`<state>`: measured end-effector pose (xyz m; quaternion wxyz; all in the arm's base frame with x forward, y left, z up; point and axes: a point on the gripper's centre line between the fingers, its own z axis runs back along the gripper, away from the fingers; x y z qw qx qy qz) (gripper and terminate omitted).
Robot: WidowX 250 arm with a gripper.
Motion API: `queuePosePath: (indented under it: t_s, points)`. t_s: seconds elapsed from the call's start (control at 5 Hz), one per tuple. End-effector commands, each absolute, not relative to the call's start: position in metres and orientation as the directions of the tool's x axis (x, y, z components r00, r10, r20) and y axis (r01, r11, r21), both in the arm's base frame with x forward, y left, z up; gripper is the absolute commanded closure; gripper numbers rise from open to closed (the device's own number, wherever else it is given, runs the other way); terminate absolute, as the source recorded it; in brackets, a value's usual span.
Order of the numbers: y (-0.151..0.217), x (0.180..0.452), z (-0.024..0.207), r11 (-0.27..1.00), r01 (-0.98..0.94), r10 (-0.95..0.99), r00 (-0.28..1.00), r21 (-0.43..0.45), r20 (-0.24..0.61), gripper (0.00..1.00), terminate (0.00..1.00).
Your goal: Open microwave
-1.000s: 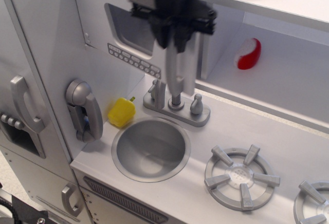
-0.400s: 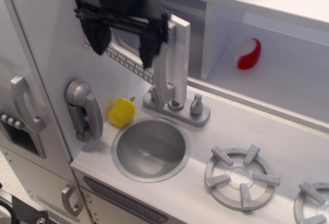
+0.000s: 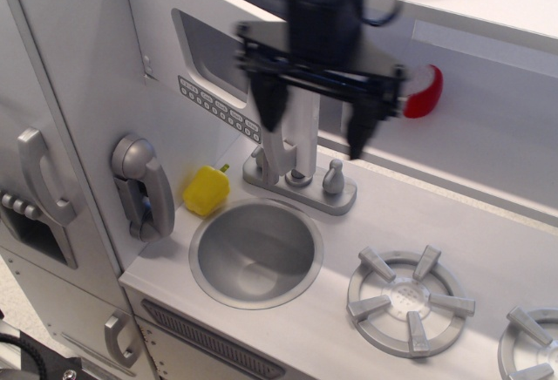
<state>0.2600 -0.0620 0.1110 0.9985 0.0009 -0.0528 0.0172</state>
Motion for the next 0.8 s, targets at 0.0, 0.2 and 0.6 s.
queuePosePath:
  t_s: [0.0, 0.2, 0.6]
  points:
    - [-0.086, 0.315, 0.135, 0.994, -0.057, 0.072, 0.982, -0.093, 0.176, 0.00, 0.00]
    - [-0.088, 0.328, 0.135, 0.991, -0.070, 0.090, 0.980, -0.115, 0.179, 0.00, 0.00]
    - [-0.062, 0.337, 0.128, 0.988, -0.136, 0.148, 0.970, -0.077, 0.193, 0.00, 0.00]
